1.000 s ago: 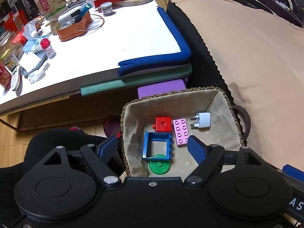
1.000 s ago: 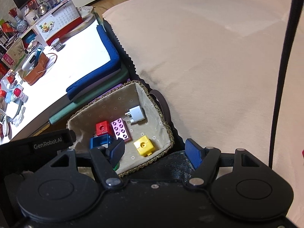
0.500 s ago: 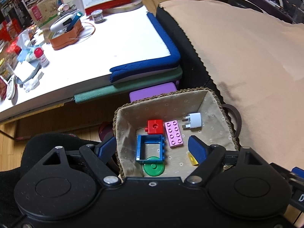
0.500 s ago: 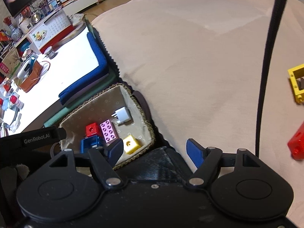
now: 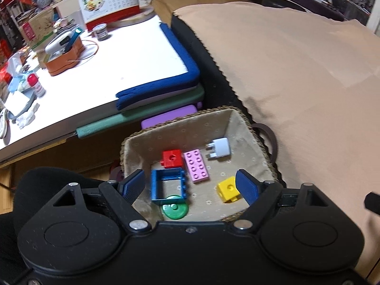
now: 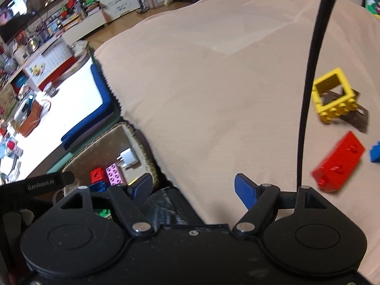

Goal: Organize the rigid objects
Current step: 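Move both tools back over the remaining blocks on the bed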

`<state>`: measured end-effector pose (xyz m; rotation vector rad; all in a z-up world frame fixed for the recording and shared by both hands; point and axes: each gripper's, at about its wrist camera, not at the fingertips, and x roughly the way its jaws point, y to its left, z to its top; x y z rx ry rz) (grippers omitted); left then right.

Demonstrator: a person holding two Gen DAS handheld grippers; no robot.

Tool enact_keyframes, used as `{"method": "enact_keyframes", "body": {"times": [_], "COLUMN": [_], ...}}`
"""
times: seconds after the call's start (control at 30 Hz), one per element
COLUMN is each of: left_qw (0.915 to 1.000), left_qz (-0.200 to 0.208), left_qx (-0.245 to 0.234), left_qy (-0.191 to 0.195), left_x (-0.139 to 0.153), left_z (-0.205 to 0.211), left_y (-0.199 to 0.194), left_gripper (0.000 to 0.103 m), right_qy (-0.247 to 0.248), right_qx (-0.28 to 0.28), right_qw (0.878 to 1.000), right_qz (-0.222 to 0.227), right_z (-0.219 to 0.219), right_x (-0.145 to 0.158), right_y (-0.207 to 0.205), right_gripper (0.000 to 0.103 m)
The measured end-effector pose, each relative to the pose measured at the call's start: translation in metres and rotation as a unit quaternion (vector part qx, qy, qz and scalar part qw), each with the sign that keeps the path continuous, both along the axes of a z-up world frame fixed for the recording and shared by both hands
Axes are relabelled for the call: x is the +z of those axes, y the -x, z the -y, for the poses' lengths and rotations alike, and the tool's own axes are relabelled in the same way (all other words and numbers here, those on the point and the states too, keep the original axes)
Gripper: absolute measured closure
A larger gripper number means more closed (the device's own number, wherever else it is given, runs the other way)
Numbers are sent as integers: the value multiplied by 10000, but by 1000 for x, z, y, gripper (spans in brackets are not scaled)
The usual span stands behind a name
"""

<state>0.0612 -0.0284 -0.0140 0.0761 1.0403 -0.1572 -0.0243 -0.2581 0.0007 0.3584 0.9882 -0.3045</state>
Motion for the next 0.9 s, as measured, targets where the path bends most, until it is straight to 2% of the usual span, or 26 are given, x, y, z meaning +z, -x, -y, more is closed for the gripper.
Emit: {"method": "enact_keyframes", "body": {"times": [0.23,0.43,0.67,0.9], "left_qw": [9989,9953,9901,9857], "left_qz": [105,123,6,-7], "left_qx": [-459,-962,-1405,-1684], "left_qy": [-64,-57,13,-93], "left_x": [-3,-8,-16,-19], "left_z": [25,51,73,88], "left_y": [19,35,50,60], "left_gripper": [24,23,23,22], "right_qy": [111,105,298,487], "right_qx": [-417,-979,-1919,-2493], "right_qw": [9990,9949,9807,9670], "right_qz": [150,214,230,177], "right_z": [32,75,137,181], "right_x": [8,11,13,10], "right_y": [27,53,91,125], "right_gripper": [25,25,24,24]}}
